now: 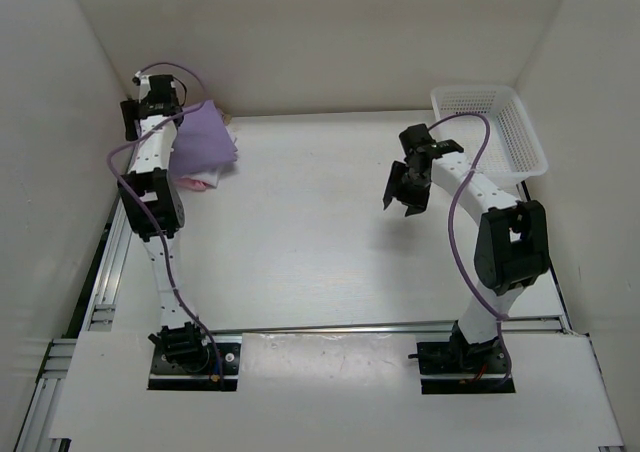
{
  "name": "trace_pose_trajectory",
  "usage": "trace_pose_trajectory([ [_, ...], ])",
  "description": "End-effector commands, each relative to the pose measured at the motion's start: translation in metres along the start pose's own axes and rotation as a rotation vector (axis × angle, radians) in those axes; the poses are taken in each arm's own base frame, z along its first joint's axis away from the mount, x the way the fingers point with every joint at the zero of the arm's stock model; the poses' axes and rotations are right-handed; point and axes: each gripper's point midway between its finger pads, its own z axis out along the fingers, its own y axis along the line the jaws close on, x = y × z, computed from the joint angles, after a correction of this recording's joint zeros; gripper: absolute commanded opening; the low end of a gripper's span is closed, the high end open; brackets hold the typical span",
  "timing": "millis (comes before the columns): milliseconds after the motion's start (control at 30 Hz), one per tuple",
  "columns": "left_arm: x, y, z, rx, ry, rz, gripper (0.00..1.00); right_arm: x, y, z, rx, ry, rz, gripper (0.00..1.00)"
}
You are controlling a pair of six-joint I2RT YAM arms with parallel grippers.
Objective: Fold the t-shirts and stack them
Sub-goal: Put the neatly folded tshirt into the corner of the board with the left arm
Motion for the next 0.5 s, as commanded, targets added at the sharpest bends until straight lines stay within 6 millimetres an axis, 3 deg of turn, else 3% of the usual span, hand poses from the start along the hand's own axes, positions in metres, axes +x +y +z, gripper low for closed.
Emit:
trace_pose_trajectory([
  [0,-0.060,0.035,-0.072,0.016,-0.140,-0.103,0.89,-0.006,0.002,-0.028,-0.027,-0.063,-0.020,0.63],
  [133,-0.077,0.042,-0.109,0.048,-0.193,-0.124,0.94,-0.001,0.003,-0.037,-0.041,-0.079,-0.039,0.63],
  [167,-0.071,0.030,-0.121,0.080,-0.191,-0.097,0.95,-0.002,0.004,-0.040,-0.046,-0.088,-0.039,0.63],
  [267,-0.074,0.020,-0.167,0.221,-0.234,-0.083,1.00,0.006,-0.001,-0.050,-0.055,-0.103,-0.050,0.63],
  [300,-0.047,-0.005,-0.181,0.285,-0.205,-0.009,1.00,0.008,0.000,-0.059,-0.075,-0.119,-0.052,0.63],
  [333,-0.042,0.002,-0.209,0.340,-0.221,0.004,1.00,0.010,-0.002,-0.062,-0.079,-0.128,-0.071,0.69],
  [367,-0.023,-0.021,-0.238,0.449,-0.216,0.068,1.00,0.019,-0.005,-0.062,-0.084,-0.113,-0.071,0.69],
  [400,0.023,-0.033,-0.242,0.487,-0.146,0.165,1.00,0.021,-0.006,-0.071,-0.098,-0.138,-0.085,0.71],
  [433,0.035,-0.021,-0.264,0.526,-0.146,0.189,1.00,0.026,-0.010,-0.075,-0.097,-0.139,-0.097,0.72],
  [467,0.069,-0.019,-0.275,0.572,-0.075,0.277,1.00,0.040,-0.017,-0.070,-0.094,-0.112,-0.097,0.72],
])
